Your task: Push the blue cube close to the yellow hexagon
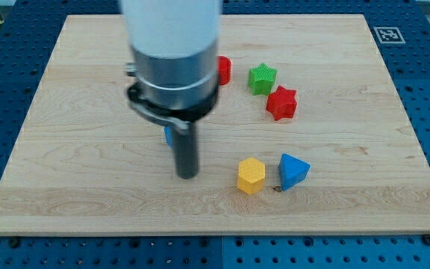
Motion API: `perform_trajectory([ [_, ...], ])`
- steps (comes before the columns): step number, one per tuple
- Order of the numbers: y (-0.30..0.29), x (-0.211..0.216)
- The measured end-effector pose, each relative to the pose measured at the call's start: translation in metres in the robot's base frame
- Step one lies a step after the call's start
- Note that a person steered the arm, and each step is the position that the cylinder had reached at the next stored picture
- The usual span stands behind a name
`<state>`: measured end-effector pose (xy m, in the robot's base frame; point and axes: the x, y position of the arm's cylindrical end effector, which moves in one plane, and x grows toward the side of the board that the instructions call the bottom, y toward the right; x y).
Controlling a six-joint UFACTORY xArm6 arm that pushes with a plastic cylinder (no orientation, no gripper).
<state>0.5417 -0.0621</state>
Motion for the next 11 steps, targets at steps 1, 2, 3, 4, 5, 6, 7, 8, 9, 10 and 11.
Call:
perform_trajectory([
  [1, -0.051, -0.020],
  [2, -0.066, -0.046],
  [3, -0.057, -0.064],
  [4, -0.044, -0.071],
  [5, -0.034, -0.069],
  [6, -0.015, -0.064],
  [7, 0.000, -0.059],
  [8, 0.007, -0.048],
  [9, 0.013, -0.035],
  [10, 0.017, -0.033],
  [11, 0.019, -0.033],
])
